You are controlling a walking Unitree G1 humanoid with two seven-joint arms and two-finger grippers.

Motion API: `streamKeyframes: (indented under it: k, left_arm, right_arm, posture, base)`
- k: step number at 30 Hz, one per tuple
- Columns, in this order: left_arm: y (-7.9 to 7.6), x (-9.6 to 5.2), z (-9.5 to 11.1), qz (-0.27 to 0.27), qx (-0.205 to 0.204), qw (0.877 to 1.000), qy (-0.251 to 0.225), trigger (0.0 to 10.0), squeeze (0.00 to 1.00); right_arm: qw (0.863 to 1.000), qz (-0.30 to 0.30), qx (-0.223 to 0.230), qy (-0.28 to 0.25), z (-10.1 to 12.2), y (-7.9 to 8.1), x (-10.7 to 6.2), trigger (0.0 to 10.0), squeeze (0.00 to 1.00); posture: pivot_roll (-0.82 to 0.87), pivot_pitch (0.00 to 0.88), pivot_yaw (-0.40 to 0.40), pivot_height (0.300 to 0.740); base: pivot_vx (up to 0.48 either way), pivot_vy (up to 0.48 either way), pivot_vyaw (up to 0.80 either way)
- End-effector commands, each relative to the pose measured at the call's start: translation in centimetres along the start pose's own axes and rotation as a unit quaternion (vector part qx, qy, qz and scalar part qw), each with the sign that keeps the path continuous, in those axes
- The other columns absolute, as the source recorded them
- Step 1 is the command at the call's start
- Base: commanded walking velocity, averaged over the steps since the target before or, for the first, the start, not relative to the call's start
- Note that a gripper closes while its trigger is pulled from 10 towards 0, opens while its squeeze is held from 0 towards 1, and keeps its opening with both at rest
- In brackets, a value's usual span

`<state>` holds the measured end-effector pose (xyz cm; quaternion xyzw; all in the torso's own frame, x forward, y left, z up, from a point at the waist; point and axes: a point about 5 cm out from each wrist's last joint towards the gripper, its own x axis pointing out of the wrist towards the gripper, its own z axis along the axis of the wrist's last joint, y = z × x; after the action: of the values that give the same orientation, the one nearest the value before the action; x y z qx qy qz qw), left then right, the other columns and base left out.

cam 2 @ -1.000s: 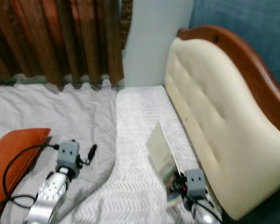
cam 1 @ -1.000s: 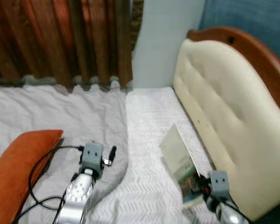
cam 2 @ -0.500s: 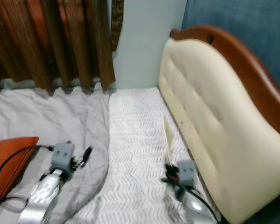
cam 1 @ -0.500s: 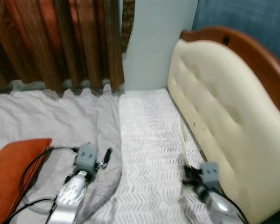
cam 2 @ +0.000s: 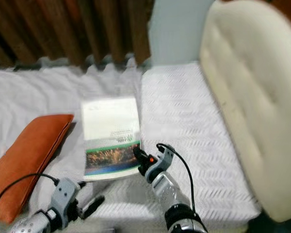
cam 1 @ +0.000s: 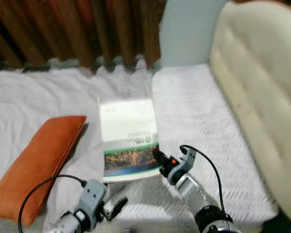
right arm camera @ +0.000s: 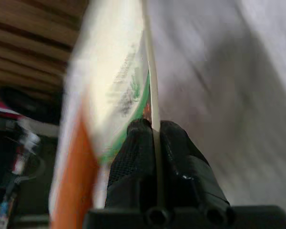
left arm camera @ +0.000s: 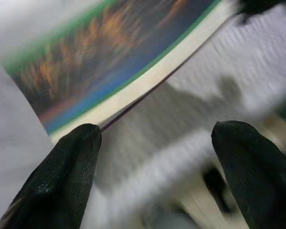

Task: Clean up the room

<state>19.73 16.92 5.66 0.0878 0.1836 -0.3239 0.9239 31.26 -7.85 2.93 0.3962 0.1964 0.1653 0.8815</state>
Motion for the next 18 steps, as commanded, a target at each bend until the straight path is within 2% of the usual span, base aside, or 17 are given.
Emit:
streamKeyframes:
  k: [1, 5, 6, 11, 12, 13, 15, 18]
  left_arm:
    - [0.8, -1.9, 0.8, 0.013, 0.016, 1.0, -0.004, 10.0, 0.0]
    - [1.3, -2.9, 0.9, 0.036, 0.018, 0.999, -0.004, 10.0, 0.0]
    - [1.1, -3.6, 1.4, 0.039, 0.011, 0.999, -0.007, 10.0, 0.0]
    - [0.4, -4.2, 1.7, 0.033, 0.014, 0.999, -0.014, 10.0, 0.0]
    - [-1.6, -4.5, 1.7, -0.014, 0.01, 0.999, -0.031, 10.0, 0.0]
    - [-1.6, -4.5, 1.7, -0.014, 0.01, 0.999, -0.031, 10.0, 0.0]
    - [-3.5, -4.6, 1.0, -0.051, 0.017, 0.998, -0.042, 10.0, 0.0]
    - [-4.2, -4.6, 0.4, -0.056, 0.008, 0.998, -0.04, 10.0, 0.0]
  right_arm:
    - [0.998, -0.058, -0.023, 0.033, -2.4, -1.5, -1.0, 0.0, 0.0]
    - [0.995, -0.075, -0.047, 0.036, -2.5, -1.8, -1.0, 0.0, 0.0]
    - [0.993, -0.093, -0.071, 0.027, -1.7, -2.1, -0.9, 0.0, 0.0]
    - [0.988, -0.127, -0.087, 0.005, -0.3, -2.9, -1.1, 0.0, 0.0]
    - [0.98, -0.167, -0.105, -0.025, 1.5, -3.9, -1.5, 0.0, 0.0]
    - [0.98, -0.167, -0.105, -0.025, 1.5, -3.9, -1.5, 0.0, 0.0]
    - [0.971, -0.206, -0.111, -0.058, 3.2, -4.8, -2.0, 0.0, 0.0]
    - [0.966, -0.222, -0.113, -0.072, 4.0, -5.1, -2.2, 0.0, 0.0]
  posture:
    - [0.31, 0.496, 0.151, 0.74]
    - [0.31, 0.509, 0.15, 0.74]
    - [0.32, 0.52, 0.145, 0.74]
    - [0.31, 0.51, 0.132, 0.74]
    - [0.28, 0.507, 0.104, 0.74]
    - [0.28, 0.507, 0.104, 0.74]
    - [0.26, 0.507, 0.088, 0.74]
    - [0.25, 0.503, 0.083, 0.74]
  base:
    - [0.0, 0.0, 0.0]
    - [0.0, 0.0, 0.0]
    - [0.0, 0.0, 0.0]
    - [0.0, 0.0, 0.0]
    - [0.0, 0.0, 0.0]
    - [0.0, 0.0, 0.0]
    - [0.0, 0.0, 0.0]
    - [0.0, 0.0, 0.0]
